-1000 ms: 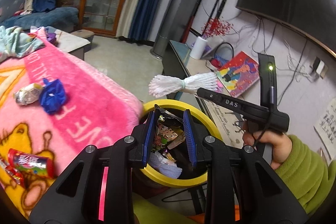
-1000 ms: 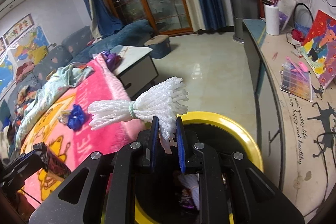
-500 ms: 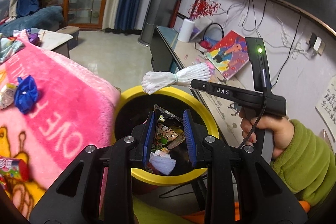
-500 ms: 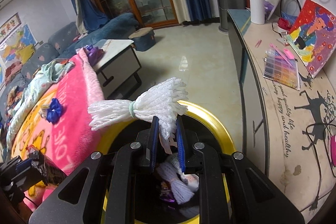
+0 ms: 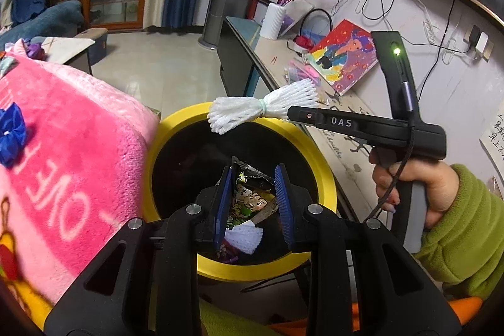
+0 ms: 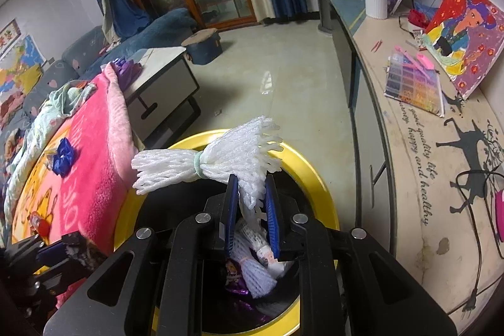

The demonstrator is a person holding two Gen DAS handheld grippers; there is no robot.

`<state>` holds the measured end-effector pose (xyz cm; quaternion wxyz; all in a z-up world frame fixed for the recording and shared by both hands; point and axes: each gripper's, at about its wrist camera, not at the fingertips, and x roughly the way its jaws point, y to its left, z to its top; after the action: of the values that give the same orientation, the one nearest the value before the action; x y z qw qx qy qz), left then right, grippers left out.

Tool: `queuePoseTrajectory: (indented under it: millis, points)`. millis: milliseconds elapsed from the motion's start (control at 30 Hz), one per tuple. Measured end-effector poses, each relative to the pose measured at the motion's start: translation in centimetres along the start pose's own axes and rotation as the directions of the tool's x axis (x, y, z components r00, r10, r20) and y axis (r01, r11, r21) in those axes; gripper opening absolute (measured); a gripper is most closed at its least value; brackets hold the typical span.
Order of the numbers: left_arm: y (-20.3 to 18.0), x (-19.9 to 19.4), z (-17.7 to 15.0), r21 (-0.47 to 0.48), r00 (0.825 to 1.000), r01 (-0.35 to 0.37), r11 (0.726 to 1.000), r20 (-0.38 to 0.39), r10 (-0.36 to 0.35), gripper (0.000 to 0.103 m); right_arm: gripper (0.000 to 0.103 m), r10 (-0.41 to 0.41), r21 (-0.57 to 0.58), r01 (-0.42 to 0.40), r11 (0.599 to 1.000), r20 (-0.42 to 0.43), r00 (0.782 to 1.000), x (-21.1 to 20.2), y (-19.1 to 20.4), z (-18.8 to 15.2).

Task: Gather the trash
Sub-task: 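Open both grippers to drop the green packet and foam net into the bin, then move both open grippers back to the remaining trash on the blanket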

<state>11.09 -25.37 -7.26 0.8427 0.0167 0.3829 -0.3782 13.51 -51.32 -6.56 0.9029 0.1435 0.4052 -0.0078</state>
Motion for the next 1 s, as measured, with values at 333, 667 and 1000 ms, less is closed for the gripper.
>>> queuePoseTrajectory:
  millis: [333,667,1000]
  points:
    - [1.0,1.4,0.3,-0.022,0.999,-0.006,1.000,-0.034,0.005,0.023,0.020,0.054,-0.008,-0.054,0.999,-0.032,0.998,0.5,0.6,-0.3]
    - [2.3,0.2,0.9,-0.097,1.000,-0.015,0.995,0.015,0.017,0.072,0.036,0.063,-0.001,-0.063,0.998,-0.028,0.998,0.3,0.7,-0.2]
    - [4.3,-3.0,1.0,-0.167,0.990,-0.102,0.981,0.081,0.116,0.092,0.054,0.066,0.000,-0.066,0.998,0.020,0.998,-0.8,1.4,0.4]
